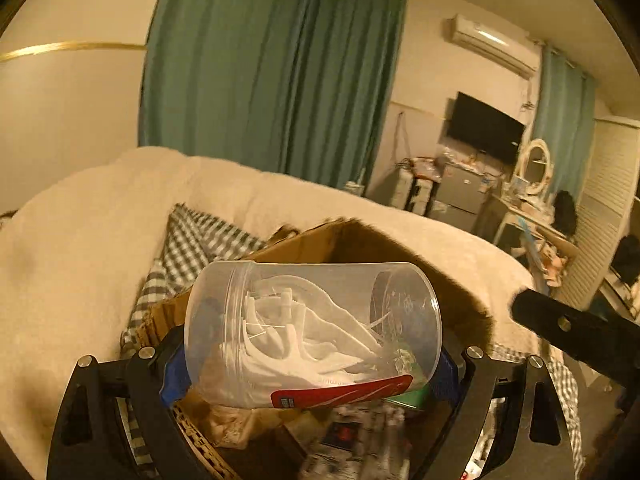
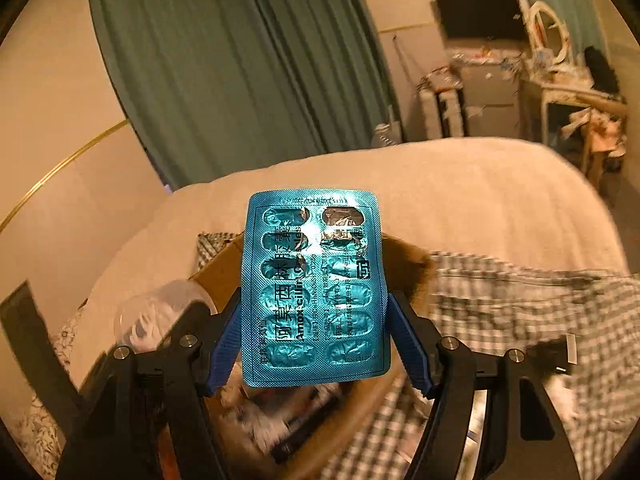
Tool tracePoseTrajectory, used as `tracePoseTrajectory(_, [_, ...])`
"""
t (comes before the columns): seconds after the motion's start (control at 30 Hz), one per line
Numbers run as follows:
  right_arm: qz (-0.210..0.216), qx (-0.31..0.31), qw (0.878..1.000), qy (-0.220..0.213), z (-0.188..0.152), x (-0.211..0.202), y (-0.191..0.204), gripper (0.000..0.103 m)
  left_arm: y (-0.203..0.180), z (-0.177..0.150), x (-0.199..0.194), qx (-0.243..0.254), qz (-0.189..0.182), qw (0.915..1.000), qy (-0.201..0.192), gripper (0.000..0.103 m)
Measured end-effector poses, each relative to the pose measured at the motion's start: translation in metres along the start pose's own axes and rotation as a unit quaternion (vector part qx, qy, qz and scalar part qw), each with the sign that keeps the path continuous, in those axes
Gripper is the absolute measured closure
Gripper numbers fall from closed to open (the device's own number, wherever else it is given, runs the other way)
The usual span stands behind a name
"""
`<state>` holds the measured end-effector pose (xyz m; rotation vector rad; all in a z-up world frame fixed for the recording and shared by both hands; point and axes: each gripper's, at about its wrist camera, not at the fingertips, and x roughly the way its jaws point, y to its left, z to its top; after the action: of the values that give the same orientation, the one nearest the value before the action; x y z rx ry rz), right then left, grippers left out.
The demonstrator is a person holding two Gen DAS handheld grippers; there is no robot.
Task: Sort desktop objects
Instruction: 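Place the blister pack in the box with the right tool while the left drops the floss jar, then return both tools to the bed and grasp the white tube with the left tool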
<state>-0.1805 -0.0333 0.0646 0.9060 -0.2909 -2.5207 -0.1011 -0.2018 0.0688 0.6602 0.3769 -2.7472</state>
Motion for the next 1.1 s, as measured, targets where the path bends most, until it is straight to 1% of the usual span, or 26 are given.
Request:
tracePoseTrajectory(0.03, [0.005, 0.014, 1.000, 0.000, 0.001, 0.009, -0.003, 0.034, 0.002, -0.003, 0.004, -0.002, -0.003, 1.0000, 0.004, 0.008])
tracePoseTrajectory(0.07, [0.011, 0.024, 1.000, 0.005, 0.002, 0.015, -0.005, 0.031, 0.002, -0.006, 0.004, -0.001, -0.008, 0.9999, 0.008, 0.007])
tracePoseTrajectory(0.1, [0.020, 0.035, 0.999, 0.007, 0.003, 0.019, -0.006, 0.027, 0.001, -0.009, 0.005, 0.002, -0.015, 0.9998, 0.011, 0.006])
tracePoseTrajectory(0.13, [0.026, 0.045, 0.999, 0.010, 0.005, 0.021, -0.007, 0.017, -0.001, -0.010, 0.005, 0.006, -0.017, 0.9997, 0.013, 0.004])
tracePoseTrajectory(0.17, [0.025, 0.050, 0.998, 0.002, 0.005, 0.020, -0.007, 0.016, -0.001, -0.010, 0.005, 0.010, -0.012, 0.9998, 0.014, 0.002])
tracePoseTrajectory(0.23, [0.015, 0.043, 0.999, -0.012, 0.006, 0.010, -0.005, 0.016, -0.003, -0.010, 0.004, 0.017, 0.002, 0.9997, 0.020, 0.000])
tracePoseTrajectory(0.33, [-0.003, 0.032, 0.999, -0.020, 0.004, -0.008, -0.006, 0.016, -0.004, -0.010, -0.001, 0.030, -0.001, 0.9991, 0.030, 0.000])
tracePoseTrajectory(0.4, [-0.009, 0.030, 0.999, -0.016, 0.003, -0.020, -0.007, 0.016, -0.005, -0.017, -0.012, 0.033, -0.016, 0.9987, 0.035, 0.000])
tracePoseTrajectory(0.47, [-0.023, 0.027, 0.999, -0.021, -0.003, -0.039, -0.010, 0.015, -0.010, -0.025, -0.025, 0.035, -0.030, 0.9980, 0.044, 0.000])
tracePoseTrajectory(0.53, [-0.047, 0.016, 0.998, -0.025, -0.010, -0.064, -0.014, 0.015, -0.017, -0.028, -0.036, 0.041, -0.054, 0.9963, 0.053, 0.000])
tracePoseTrajectory(0.63, [-0.075, 0.005, 0.997, -0.033, -0.020, -0.102, -0.024, 0.015, -0.027, -0.027, -0.055, 0.046, -0.062, 0.9958, 0.048, 0.000])
tracePoseTrajectory(0.73, [-0.103, 0.005, 0.994, -0.040, -0.038, -0.141, -0.042, 0.015, -0.036, -0.036, -0.081, 0.049, -0.091, 0.9932, 0.054, 0.000])
tracePoseTrajectory(0.83, [-0.130, 0.010, 0.991, -0.037, -0.061, -0.170, -0.065, 0.015, -0.047, -0.069, -0.103, 0.061, -0.134, 0.9848, 0.092, 0.000])
tracePoseTrajectory(0.9, [-0.152, 0.014, 0.988, -0.032, -0.080, -0.183, -0.082, 0.015, -0.054, -0.095, -0.107, 0.071, -0.149, 0.9783, 0.125, 0.000])
tracePoseTrajectory(0.93, [-0.160, 0.015, 0.987, -0.029, -0.086, -0.187, -0.088, 0.015, -0.057, -0.104, -0.107, 0.075, -0.151, 0.9760, 0.138, 0.000])
tracePoseTrajectory(1.03, [-0.178, 0.021, 0.984, -0.022, -0.115, -0.196, -0.107, 0.015, -0.063, -0.142, -0.093, 0.069, -0.143, 0.9655, 0.206, 0.000])
tracePoseTrajectory(1.07, [-0.177, 0.027, 0.984, -0.019, -0.126, -0.198, -0.115, 0.015, -0.064, -0.155, -0.084, 0.060, -0.132, 0.9595, 0.241, 0.000])
tracePoseTrajectory(1.1, [-0.172, 0.037, 0.984, -0.013, -0.138, -0.198, -0.122, 0.015, -0.063, -0.163, -0.077, 0.055, -0.120, 0.9563, 0.261, 0.000])
